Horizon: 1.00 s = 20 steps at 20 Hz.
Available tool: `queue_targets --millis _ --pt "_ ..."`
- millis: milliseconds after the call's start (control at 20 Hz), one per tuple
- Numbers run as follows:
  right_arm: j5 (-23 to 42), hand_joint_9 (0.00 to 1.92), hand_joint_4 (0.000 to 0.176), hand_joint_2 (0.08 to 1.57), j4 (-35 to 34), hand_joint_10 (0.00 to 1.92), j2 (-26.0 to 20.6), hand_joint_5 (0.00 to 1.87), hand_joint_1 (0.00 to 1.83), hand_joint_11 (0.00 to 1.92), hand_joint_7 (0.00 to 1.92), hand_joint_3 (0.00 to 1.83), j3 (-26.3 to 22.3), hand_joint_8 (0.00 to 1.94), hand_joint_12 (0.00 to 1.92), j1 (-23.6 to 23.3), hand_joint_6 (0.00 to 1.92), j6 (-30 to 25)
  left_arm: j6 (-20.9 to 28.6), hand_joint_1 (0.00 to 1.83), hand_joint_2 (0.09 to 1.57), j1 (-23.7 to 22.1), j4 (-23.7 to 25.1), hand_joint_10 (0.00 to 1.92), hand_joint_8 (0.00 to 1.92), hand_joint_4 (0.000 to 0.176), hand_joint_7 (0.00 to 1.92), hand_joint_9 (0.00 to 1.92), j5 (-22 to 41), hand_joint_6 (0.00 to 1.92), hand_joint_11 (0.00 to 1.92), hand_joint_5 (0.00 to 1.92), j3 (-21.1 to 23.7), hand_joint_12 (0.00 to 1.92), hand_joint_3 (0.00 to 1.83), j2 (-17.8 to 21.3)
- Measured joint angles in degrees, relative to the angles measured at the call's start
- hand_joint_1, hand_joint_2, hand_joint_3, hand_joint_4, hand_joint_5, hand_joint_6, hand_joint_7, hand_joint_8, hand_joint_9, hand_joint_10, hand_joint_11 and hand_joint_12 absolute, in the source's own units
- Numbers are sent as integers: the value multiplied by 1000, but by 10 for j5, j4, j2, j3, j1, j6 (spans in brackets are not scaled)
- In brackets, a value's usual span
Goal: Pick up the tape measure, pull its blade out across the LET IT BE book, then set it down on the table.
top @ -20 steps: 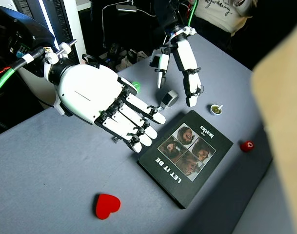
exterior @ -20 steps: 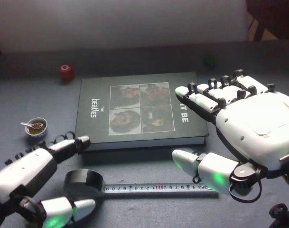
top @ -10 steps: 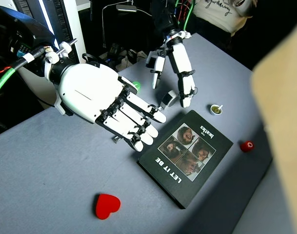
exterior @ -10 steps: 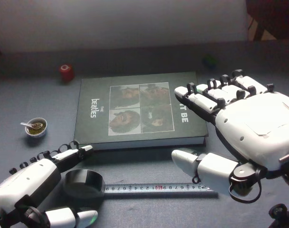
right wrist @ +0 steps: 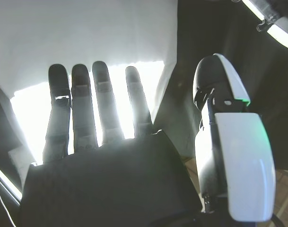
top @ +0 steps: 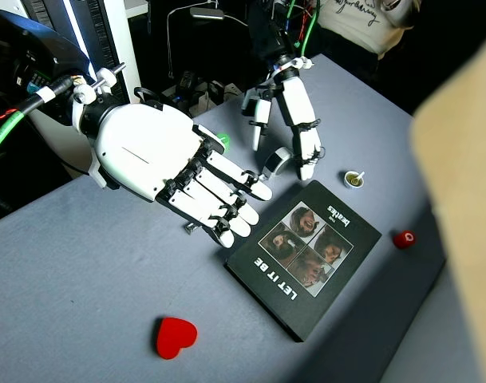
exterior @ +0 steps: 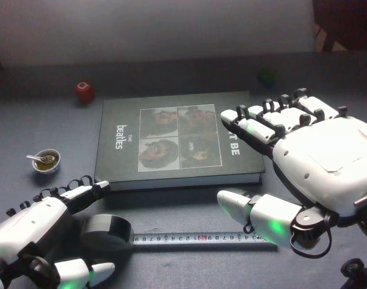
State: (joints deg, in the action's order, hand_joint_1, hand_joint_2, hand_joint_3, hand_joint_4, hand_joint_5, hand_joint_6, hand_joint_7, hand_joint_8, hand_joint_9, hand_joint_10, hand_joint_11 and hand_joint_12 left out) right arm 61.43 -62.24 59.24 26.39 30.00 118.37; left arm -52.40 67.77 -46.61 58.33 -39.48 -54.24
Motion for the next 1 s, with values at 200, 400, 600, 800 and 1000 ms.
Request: queue_targets --millis 200,400,600,800,1000 --pt "0 201 127 1183 1 3 0 115 149 0 185 1 -1 1 785 0 1 0 -10 1147 1019 -11 3 7 7 0 249 246 -9 9 14 242 -8 690 4 -8" --pt "-1 201 126 1183 2 3 0 112 149 0 183 1 -1 0 783 0 2 0 -27 1141 1015 -21 -6 8 6 0 253 253 -20 3 14 235 -14 689 1 -15" --pt "-1 208 126 1183 1 3 0 115 150 0 186 0 -1 1 804 0 1 0 -40 1144 1024 -26 -11 15 15 0 461 398 -23 12 84 365 -18 699 1 -21" --pt "-2 218 127 1184 2 6 0 115 151 0 191 1 -2 3 802 0 1 -1 -50 1190 1133 -31 -14 22 4 0 920 935 5 5 671 812 -30 660 1 -27" --pt "-1 194 128 1174 2 0 0 99 152 0 163 0 -2 0 759 0 0 -1 -56 1382 1093 -32 -8 1203 709 0 1105 974 17 904 861 931 -33 1041 0 -31"
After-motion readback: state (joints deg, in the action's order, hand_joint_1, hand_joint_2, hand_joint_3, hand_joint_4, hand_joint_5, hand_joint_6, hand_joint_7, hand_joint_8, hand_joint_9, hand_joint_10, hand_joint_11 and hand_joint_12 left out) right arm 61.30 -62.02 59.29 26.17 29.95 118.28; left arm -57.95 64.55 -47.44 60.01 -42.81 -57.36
